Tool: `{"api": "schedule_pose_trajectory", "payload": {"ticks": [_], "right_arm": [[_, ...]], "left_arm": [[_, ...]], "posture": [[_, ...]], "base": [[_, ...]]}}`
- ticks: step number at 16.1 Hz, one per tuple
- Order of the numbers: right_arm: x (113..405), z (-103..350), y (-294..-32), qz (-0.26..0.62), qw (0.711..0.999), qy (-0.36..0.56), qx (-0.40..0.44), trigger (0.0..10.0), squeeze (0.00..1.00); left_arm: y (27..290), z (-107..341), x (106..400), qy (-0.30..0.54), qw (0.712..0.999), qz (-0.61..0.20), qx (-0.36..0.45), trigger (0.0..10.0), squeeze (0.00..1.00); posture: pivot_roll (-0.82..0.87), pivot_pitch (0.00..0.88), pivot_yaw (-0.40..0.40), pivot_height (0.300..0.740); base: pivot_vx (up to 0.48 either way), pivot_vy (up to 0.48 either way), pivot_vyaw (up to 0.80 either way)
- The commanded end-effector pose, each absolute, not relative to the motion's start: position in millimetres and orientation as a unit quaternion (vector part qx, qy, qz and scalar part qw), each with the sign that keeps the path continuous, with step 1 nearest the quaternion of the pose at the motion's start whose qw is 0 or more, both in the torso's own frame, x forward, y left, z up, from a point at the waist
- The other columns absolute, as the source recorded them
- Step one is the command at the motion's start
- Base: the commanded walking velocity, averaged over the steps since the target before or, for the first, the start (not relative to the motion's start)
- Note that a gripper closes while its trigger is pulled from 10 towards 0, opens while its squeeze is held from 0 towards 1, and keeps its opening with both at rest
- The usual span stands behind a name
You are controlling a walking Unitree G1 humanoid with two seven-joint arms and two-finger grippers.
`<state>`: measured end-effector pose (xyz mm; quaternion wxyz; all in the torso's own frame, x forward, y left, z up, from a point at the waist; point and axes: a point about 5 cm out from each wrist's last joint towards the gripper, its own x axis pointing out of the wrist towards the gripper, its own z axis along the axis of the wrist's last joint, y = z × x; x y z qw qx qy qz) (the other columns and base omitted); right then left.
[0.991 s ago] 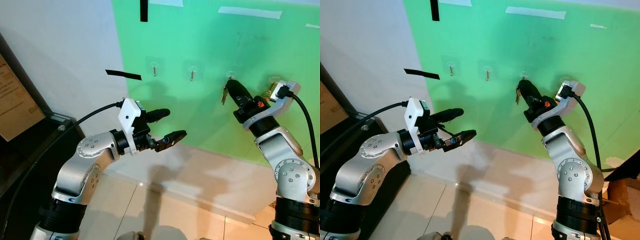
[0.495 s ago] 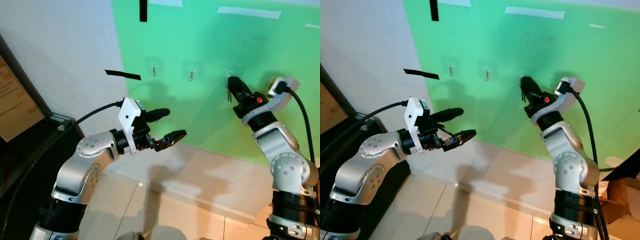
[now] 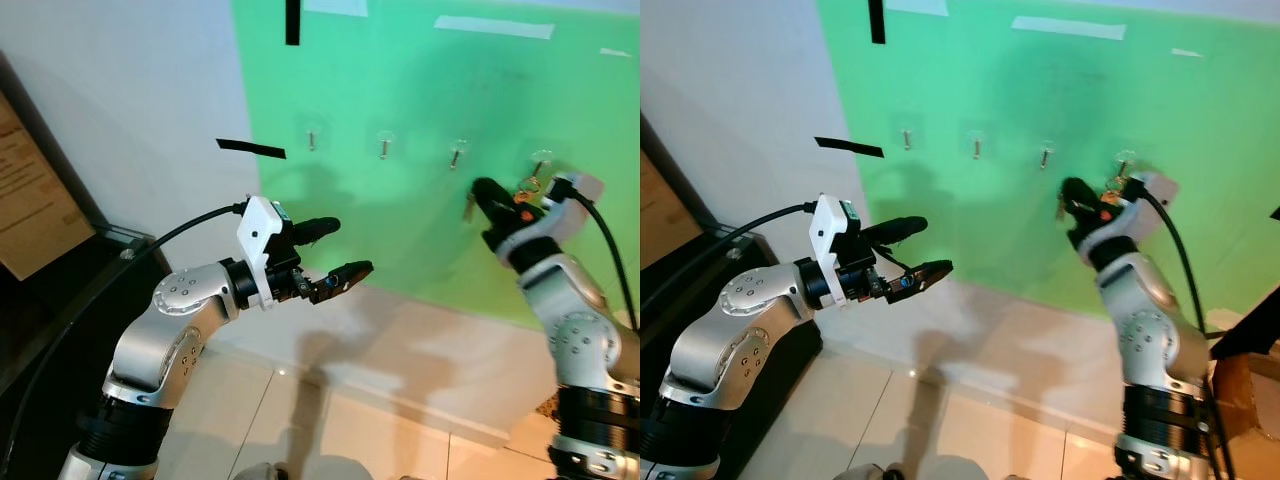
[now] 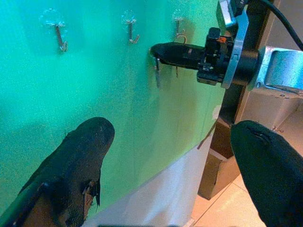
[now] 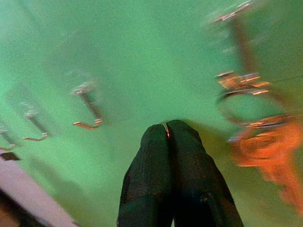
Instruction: Hang keys on a hook
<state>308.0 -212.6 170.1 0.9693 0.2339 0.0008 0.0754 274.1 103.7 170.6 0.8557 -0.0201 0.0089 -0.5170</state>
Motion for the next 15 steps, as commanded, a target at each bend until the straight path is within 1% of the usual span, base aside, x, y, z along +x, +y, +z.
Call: {"api": "schedule_pose_trajectory", "payload": {"ticks": [1,2,3,6,8,10,13,15], "right_arm": [[306.7,173.2,-214.9,0.077,0.971,-0.004,0.225,10.0,0.00],[302.8,177.2,-214.1,0.105,0.971,-0.010,0.216,10.0,0.00],[296.2,186.8,-210.6,0.153,0.965,-0.029,0.210,10.0,0.00],[278.0,219.4,-197.4,0.276,0.935,-0.082,0.209,10.0,0.00],[267.1,243.1,-179.8,0.356,0.909,-0.104,0.191,10.0,0.00],[263.4,251.9,-171.4,0.382,0.898,-0.113,0.186,10.0,0.00],[255.1,268.9,-156.9,0.430,0.874,-0.131,0.184,10.0,0.00],[254.8,270.1,-155.2,0.433,0.873,-0.128,0.182,10.0,0.00]], "left_arm": [[102.6,171.1,275.2,0.009,0.855,-0.519,-0.008,10.0,0.00],[101.9,171.2,275.2,0.008,0.854,-0.520,-0.007,10.0,0.00],[101.6,171.3,275.1,0.008,0.854,-0.521,-0.006,10.0,0.00],[99.7,172.6,275.1,0.003,0.852,-0.524,-0.003,10.0,0.00],[98.3,179.2,276.9,-0.009,0.849,-0.528,-0.004,10.0,0.00],[98.8,182.3,277.5,-0.013,0.848,-0.529,-0.003,10.0,0.00],[99.3,189.1,276.8,-0.023,0.846,-0.533,-0.001,10.0,0.00],[98.6,189.1,276.8,-0.023,0.845,-0.534,-0.002,10.0,0.00]], "posture": [[-0.06,0.000,0.062,0.740],[-0.06,0.000,0.062,0.740],[-0.06,0.000,0.062,0.740],[-0.06,0.000,0.062,0.740],[-0.07,0.000,0.060,0.740],[-0.07,0.000,0.059,0.740],[-0.07,0.000,0.053,0.740],[-0.07,0.000,0.053,0.740]], "base": [[0.000,0.000,0.00],[0.000,0.000,0.00],[0.000,0.000,0.00],[0.000,0.000,0.00],[0.000,0.000,0.00],[0.000,0.000,0.00],[0.000,0.000,0.00],[0.000,0.000,0.00]]}}
